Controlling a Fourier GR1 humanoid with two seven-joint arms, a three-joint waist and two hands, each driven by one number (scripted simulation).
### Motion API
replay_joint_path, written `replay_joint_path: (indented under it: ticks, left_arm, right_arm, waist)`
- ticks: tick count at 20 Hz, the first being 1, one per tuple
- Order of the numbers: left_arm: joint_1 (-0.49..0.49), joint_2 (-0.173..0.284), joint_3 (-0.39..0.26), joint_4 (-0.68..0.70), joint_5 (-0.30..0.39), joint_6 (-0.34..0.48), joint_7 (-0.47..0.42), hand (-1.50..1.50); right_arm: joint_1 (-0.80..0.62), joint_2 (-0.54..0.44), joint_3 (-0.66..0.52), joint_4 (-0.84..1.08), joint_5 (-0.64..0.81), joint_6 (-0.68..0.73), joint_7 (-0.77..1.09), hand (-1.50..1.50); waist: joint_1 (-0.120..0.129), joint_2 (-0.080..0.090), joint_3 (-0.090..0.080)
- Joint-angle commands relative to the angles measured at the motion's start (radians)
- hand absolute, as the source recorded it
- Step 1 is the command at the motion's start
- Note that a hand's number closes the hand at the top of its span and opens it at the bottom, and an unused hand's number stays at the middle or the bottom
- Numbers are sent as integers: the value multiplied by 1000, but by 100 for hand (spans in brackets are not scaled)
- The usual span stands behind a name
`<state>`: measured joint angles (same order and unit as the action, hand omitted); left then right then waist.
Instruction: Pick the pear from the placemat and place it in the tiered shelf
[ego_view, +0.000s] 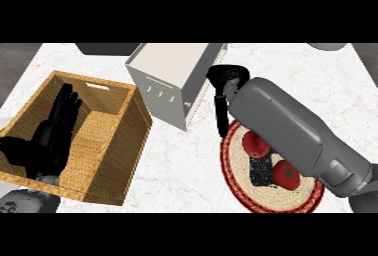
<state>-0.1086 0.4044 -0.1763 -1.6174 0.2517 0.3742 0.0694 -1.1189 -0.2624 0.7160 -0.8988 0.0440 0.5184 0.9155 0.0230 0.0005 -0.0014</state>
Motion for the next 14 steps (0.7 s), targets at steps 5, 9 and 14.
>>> replay_joint_path:
  ticks: [5,9,14]
  left_arm:
    - [12,15,24,-22,-3,-18,11,0]
    - [26,-47,-7,-26,-61,38,9,0]
    - [30,-68,-10,-44,-89,27,37,0]
  right_arm:
    - [-9,35,126,127,103,154,81,-150]
    - [57,55,113,105,164,76,73,-150]
    - [90,47,54,133,228,96,9,-150]
  waist:
    - [-9,0,0]
    - [-21,-3,1]
    - [-18,-1,1]
